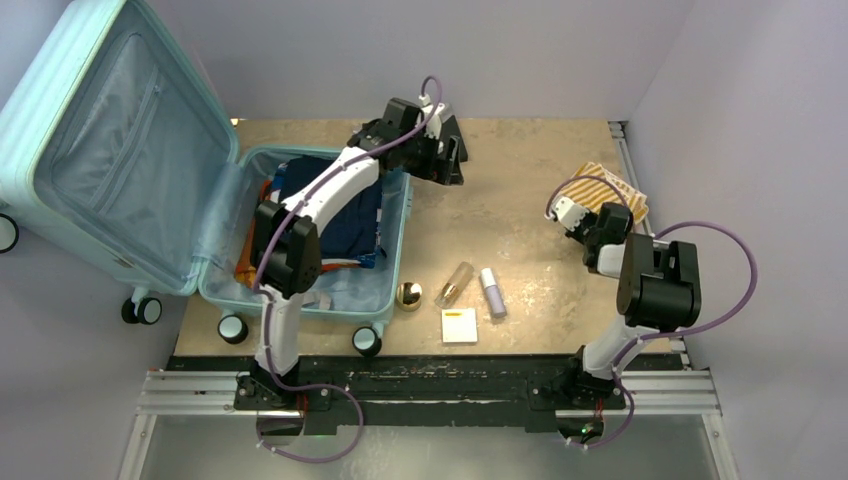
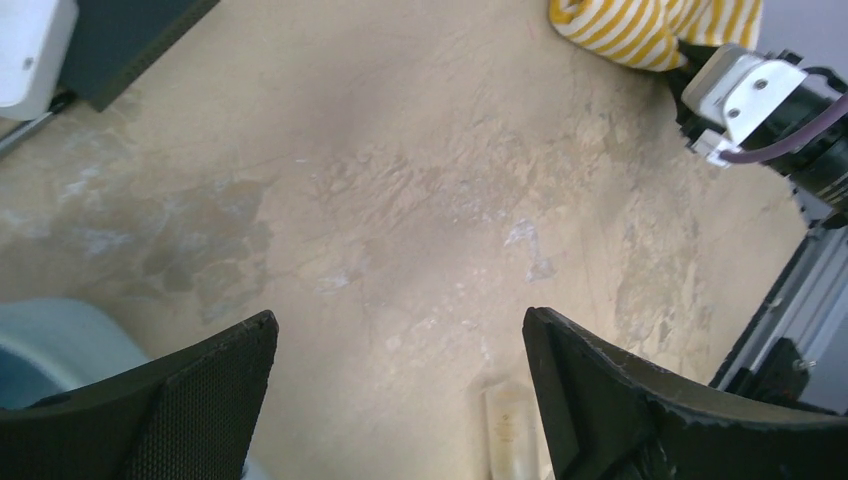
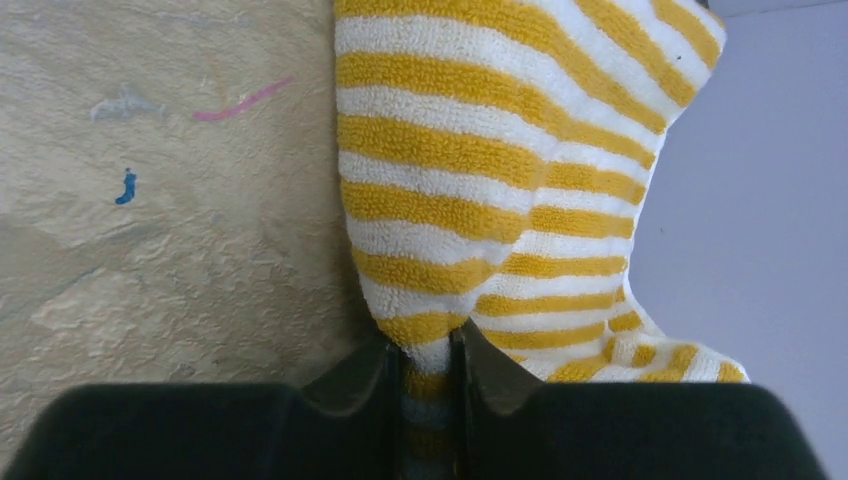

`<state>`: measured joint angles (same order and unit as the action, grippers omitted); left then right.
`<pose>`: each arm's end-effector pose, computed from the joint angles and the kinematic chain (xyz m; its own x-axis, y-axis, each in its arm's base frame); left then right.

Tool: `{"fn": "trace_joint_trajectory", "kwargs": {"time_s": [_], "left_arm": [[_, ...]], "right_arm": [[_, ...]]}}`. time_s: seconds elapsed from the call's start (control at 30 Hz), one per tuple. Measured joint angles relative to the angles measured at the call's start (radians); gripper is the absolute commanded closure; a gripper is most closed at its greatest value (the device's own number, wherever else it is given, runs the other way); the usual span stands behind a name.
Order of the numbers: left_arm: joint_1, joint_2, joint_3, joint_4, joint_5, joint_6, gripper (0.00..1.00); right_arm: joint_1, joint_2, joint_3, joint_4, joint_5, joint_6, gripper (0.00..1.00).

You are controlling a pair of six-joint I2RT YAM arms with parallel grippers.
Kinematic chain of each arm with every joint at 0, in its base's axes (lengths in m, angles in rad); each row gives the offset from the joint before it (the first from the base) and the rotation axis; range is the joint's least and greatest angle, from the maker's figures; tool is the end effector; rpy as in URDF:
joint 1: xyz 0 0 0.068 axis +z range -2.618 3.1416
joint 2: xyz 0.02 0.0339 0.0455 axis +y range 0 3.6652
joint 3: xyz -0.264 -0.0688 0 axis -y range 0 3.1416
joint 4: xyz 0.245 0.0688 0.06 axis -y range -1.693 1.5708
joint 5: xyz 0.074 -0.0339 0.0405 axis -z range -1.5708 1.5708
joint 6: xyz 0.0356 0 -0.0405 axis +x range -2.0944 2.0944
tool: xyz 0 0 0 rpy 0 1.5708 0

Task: Pack the luggage
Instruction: Pick up the clothes from the corner of the board.

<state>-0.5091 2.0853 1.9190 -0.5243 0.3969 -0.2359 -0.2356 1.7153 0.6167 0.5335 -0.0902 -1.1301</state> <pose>0.4158 -0.2478 0.2939 -0.7067 0.1476 -0.6920 0.5600 0.7144 -0.4196 0.3074 -0.0705 0.1252 -0.3655 -0.8386 -0.4039 -0.4033 0.5337 -0.7433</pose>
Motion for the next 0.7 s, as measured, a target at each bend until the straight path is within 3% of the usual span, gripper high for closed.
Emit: {"fn": "trace_joint_trajectory", "kwargs": {"time_s": [0.1,0.5,0.7], "left_arm": [[-0.018,0.03,0.013,0.04,0.014,-0.048,0.02],[-0.063,0.09,0.036,0.161,0.028,-0.233,0.01],[-0.063,0.113,0.029,0.212,0.052,-0.355,0.01]], "right_arm": [[0.0,0.002,0.023,-0.036,0.003,-0.006,0.94],[0.014,-0.011,0.273,-0.413,-0.096,0.07,0.99],[0.141,-0.087,0.29,-0.497,-0.149,0.212,1.0]]}}
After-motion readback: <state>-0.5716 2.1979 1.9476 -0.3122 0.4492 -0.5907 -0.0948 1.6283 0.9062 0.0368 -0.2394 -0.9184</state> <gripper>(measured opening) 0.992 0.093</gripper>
